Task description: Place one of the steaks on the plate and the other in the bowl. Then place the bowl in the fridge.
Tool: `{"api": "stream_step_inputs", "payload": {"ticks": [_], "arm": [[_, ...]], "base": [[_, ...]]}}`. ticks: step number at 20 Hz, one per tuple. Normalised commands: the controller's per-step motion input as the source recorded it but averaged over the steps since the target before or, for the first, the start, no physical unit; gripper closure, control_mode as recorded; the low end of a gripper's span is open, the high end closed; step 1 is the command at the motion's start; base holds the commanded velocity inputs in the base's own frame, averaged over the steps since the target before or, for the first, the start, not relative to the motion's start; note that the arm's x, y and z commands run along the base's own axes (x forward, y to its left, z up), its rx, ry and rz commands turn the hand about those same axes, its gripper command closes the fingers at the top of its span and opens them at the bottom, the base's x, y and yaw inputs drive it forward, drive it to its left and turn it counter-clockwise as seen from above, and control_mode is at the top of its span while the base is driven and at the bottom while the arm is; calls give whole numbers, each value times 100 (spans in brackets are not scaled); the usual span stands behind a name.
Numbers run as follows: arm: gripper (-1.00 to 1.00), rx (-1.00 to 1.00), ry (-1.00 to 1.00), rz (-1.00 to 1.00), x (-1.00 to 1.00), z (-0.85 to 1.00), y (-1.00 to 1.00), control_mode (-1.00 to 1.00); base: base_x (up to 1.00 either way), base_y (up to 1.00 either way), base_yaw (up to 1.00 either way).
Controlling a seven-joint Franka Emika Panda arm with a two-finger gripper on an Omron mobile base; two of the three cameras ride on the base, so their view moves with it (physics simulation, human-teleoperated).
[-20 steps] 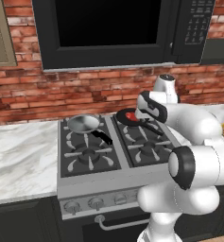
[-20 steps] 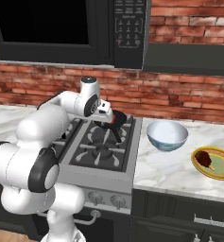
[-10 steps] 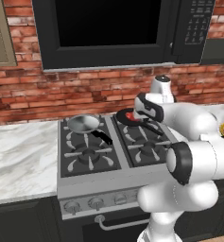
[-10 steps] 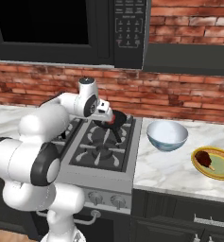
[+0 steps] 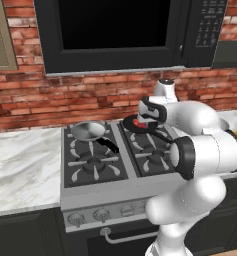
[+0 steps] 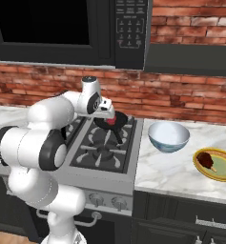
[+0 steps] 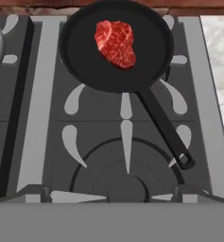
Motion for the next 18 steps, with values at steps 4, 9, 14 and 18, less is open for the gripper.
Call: {"api": "stream_step_inputs", "payload": {"ticks": [4,9,14,18], "arm": [[-100,0,1,0,30,-22,0,-100],[-100,0,1,0,15,-29,0,-100],[-100,0,0,0,26,-17,-2,-100],[-100,0,0,0,38,-14,0,-100]], "base": [[0,0,0],[0,0,0],[0,0,0],[0,0,0]]}}
